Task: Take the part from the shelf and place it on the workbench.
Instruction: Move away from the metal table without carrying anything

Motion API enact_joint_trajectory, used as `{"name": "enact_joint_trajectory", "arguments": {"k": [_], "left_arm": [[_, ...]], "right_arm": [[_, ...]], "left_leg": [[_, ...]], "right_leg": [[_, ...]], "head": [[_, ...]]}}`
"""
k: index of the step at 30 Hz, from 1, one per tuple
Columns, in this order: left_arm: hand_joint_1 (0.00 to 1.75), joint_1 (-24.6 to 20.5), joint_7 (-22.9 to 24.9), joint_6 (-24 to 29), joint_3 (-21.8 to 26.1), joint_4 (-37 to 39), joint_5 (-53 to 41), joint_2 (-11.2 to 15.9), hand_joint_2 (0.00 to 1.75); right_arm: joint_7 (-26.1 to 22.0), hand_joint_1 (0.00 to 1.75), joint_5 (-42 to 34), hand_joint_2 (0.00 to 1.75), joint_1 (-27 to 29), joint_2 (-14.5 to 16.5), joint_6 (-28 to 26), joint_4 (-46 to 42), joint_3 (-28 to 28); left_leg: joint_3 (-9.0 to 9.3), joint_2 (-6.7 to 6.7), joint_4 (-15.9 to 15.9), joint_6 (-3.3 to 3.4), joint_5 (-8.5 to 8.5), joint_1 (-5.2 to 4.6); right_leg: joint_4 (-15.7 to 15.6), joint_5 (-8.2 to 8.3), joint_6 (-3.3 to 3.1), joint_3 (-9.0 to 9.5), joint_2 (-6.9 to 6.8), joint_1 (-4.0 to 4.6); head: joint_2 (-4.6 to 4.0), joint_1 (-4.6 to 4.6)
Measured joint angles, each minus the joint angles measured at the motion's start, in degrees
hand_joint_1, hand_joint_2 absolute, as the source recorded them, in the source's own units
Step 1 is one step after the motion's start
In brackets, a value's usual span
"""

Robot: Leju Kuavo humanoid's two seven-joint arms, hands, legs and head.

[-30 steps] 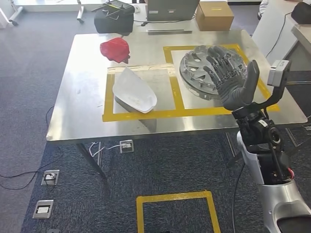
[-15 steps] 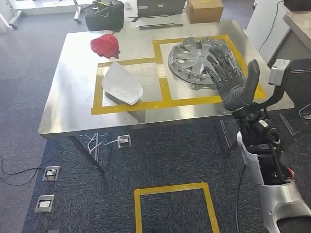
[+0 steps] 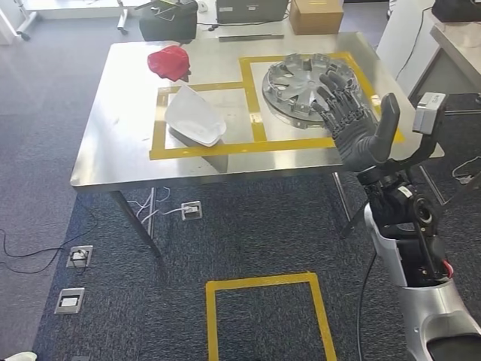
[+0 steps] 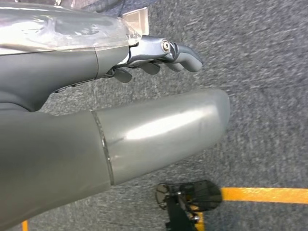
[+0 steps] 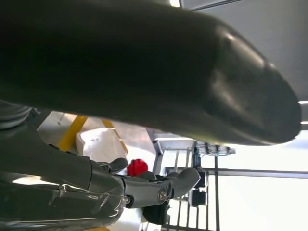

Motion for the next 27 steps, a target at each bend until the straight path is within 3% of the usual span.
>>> {"name": "enact_joint_trajectory", "arguments": {"k": [1,2,3,4,6,8,11,12,14,16,17,18,19,21,23,24,26,27], "left_arm": [[0.00,0.02,0.00,0.00,0.01,0.00,-0.01,-0.03,0.00],[0.00,0.03,0.00,0.00,0.01,0.00,-0.02,-0.08,0.00],[0.00,0.03,0.00,0.00,0.01,0.00,-0.05,-0.11,0.00],[0.00,0.04,0.00,0.00,0.00,0.00,-0.10,-0.14,0.00],[0.00,0.03,0.00,0.00,0.00,0.00,-0.17,-0.13,0.00],[0.00,0.01,0.00,0.00,0.01,0.00,-0.21,-0.09,0.00],[0.00,0.04,0.00,0.01,0.01,0.00,-0.33,-0.04,0.00],[0.00,0.06,0.00,0.01,0.00,0.00,-0.37,-0.02,0.00],[0.00,0.07,0.00,0.00,0.00,0.00,-0.42,-0.02,0.00],[0.00,0.07,0.00,0.01,0.02,0.00,-0.44,-0.02,0.00],[0.00,0.08,0.00,0.01,0.01,0.00,-0.44,-0.02,0.00],[0.00,0.09,0.00,0.01,0.01,0.00,-0.44,-0.03,0.00],[0.00,0.09,0.00,0.01,0.01,0.00,-0.44,-0.05,0.00],[0.00,0.03,0.00,0.03,0.00,0.00,-0.42,-0.02,0.00],[0.00,-0.08,-0.03,0.05,0.01,0.00,-0.34,0.08,0.00],[0.00,-0.10,-0.05,0.06,0.00,0.00,-0.27,0.13,0.00],[0.00,0.00,-0.08,0.07,0.00,0.00,-0.17,0.12,0.00],[0.00,0.06,-0.09,0.07,0.00,0.00,-0.13,0.12,0.00]], "right_arm": [[0.01,0.00,0.00,0.00,-0.02,0.00,-0.03,0.03,0.00],[0.03,0.00,0.00,0.00,-0.07,0.00,-0.06,0.05,0.01],[0.03,0.00,0.01,0.00,-0.17,0.00,-0.12,0.07,0.01],[0.03,0.00,0.04,0.00,-0.33,0.00,-0.21,0.08,0.01],[0.04,0.00,0.15,0.00,-0.86,0.00,-0.42,0.08,0.04],[0.04,0.00,0.22,0.00,-1.34,0.00,-0.60,0.09,0.07],[0.07,0.00,0.23,0.00,-1.68,0.00,-0.75,0.18,0.11],[0.07,0.00,0.25,0.00,-1.85,0.00,-0.79,0.20,0.13],[0.07,0.00,0.34,0.00,-2.30,0.00,-0.88,0.31,0.15],[0.06,0.00,0.62,0.00,-2.53,0.01,-0.93,0.51,0.18],[0.06,0.00,0.76,0.00,-2.55,0.02,-0.95,0.60,0.20],[0.06,0.00,0.86,0.00,-2.55,0.02,-0.98,0.64,0.21],[0.05,0.00,0.91,0.00,-2.55,0.02,-1.00,0.65,0.21],[0.03,0.00,0.93,0.00,-2.58,0.02,-1.03,0.62,0.21],[0.03,0.00,0.95,0.00,-2.72,0.02,-1.03,0.59,0.24],[0.05,0.00,0.96,0.00,-2.82,0.03,-1.03,0.58,0.29],[0.11,0.00,0.96,0.00,-2.95,0.04,-1.04,0.59,0.44],[0.18,0.00,0.97,0.00,-3.00,0.04,-1.07,0.60,0.51]], "left_leg": [[-0.72,0.01,0.04,-0.07,0.53,0.05],[-1.47,0.02,0.11,-0.22,1.06,0.13],[-2.21,0.01,0.21,-0.45,1.55,0.29],[-2.93,0.01,0.38,-0.75,2.01,0.48],[-4.17,-0.05,0.94,-1.51,2.74,0.73],[-4.89,-0.13,1.31,-2.34,3.57,0.64],[-5.55,-0.21,1.38,-3.49,4.28,0.66],[-6.19,-0.21,2.42,-3.78,3.09,0.76],[-8.46,-0.20,8.15,-4.05,-2.24,0.88],[-10.74,-0.21,16.13,-4.06,-7.03,0.78],[-11.05,-0.22,18.71,-3.98,-7.55,0.71],[-10.46,-0.23,19.43,-3.79,-6.80,0.63],[-8.80,-0.23,18.01,-3.48,-5.26,0.53],[-2.90,-0.25,10.34,-2.52,-2.89,0.11],[1.95,-0.20,2.85,-1.71,-2.93,-0.37],[2.91,-0.19,1.03,-1.45,-3.16,-0.59],[2.56,-0.09,0.26,-0.85,-2.49,-0.59],[2.25,-0.02,0.07,-0.45,-2.01,-0.50]], "right_leg": [[3.54,-1.69,0.33,-0.70,-0.01,-0.26],[5.56,-2.07,0.66,-0.65,-0.02,-0.52],[5.41,-1.14,0.96,0.39,-0.03,-0.78],[3.12,0.61,1.26,2.45,-0.04,-1.04],[-5.26,3.16,1.84,8.18,0.10,-1.40],[-11.22,3.27,1.49,11.62,0.38,-1.32],[-11.89,3.73,-0.20,10.96,0.31,-1.00],[-11.81,4.23,-0.85,10.37,0.18,-1.00],[-11.87,5.38,-2.01,8.96,-0.07,-0.95],[-11.83,6.52,-2.55,7.45,-0.15,-0.58],[-11.80,7.09,-2.65,6.69,-0.18,-0.37],[-11.77,7.65,-2.68,5.94,-0.20,-0.17],[-11.75,8.18,-2.68,5.24,-0.20,0.02],[-11.72,9.10,-2.56,4.20,-0.18,0.34],[-11.69,9.95,-2.19,3.64,-0.23,0.53],[-11.73,10.38,-1.89,3.45,-0.28,0.50],[-11.68,10.87,-1.21,3.12,-0.28,0.29],[-11.01,10.06,-0.87,2.72,-0.22,0.21]], "head": [[0.00,0.22],[0.00,0.37],[0.00,0.52],[0.00,0.69],[0.00,1.30],[0.00,1.76],[0.00,1.34],[0.00,1.00],[0.00,0.05],[0.00,-0.74],[0.00,-0.96],[0.00,-1.09],[0.00,-1.13],[0.00,-1.14],[0.00,-1.03],[0.00,-0.96],[0.00,-0.94],[0.00,-0.95]]}}
